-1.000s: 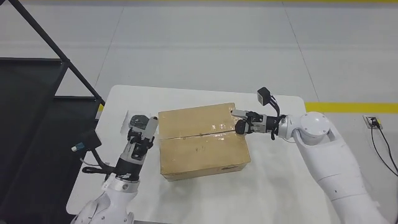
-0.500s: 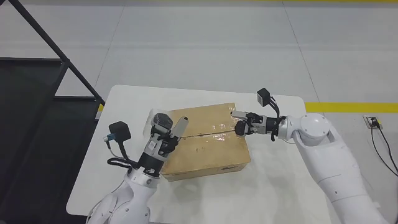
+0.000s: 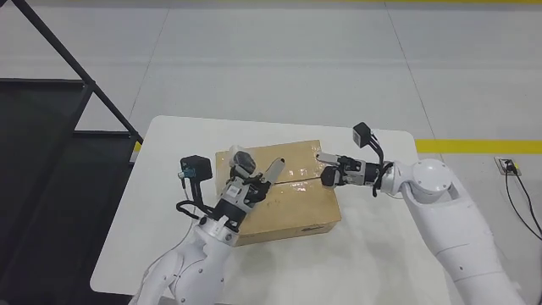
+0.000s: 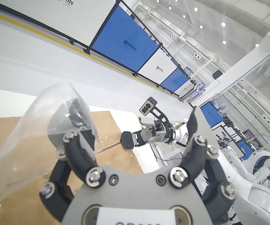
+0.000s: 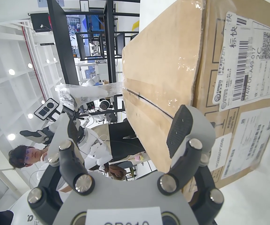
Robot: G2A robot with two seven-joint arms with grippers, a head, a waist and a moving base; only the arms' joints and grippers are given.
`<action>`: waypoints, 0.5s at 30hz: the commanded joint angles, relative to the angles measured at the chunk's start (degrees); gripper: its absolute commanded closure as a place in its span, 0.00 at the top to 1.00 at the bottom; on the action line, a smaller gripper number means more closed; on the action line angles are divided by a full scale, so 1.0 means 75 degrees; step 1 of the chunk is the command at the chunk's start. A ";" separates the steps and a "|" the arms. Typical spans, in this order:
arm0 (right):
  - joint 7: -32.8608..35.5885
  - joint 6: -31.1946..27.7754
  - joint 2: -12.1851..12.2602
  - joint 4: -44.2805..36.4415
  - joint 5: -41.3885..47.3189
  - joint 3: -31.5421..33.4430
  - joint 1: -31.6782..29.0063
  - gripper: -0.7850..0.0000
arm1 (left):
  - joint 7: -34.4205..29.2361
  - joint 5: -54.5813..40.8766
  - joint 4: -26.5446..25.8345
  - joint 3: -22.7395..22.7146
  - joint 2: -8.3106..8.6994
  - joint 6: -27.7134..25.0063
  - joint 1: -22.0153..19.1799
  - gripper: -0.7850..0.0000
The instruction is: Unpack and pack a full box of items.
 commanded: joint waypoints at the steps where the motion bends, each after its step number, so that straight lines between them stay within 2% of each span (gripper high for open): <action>1: -0.0020 -0.0064 0.0025 -0.0032 0.0062 0.0073 -0.0077 1.00 | -0.0034 0.0093 0.0034 0.0102 -0.0034 0.0025 -0.0089 1.00; 15: 0.0064 -0.0271 0.0260 -0.0366 0.0283 0.0655 -0.0656 1.00 | -0.0441 0.0553 0.0419 0.0630 -0.0270 0.0248 -0.0643 1.00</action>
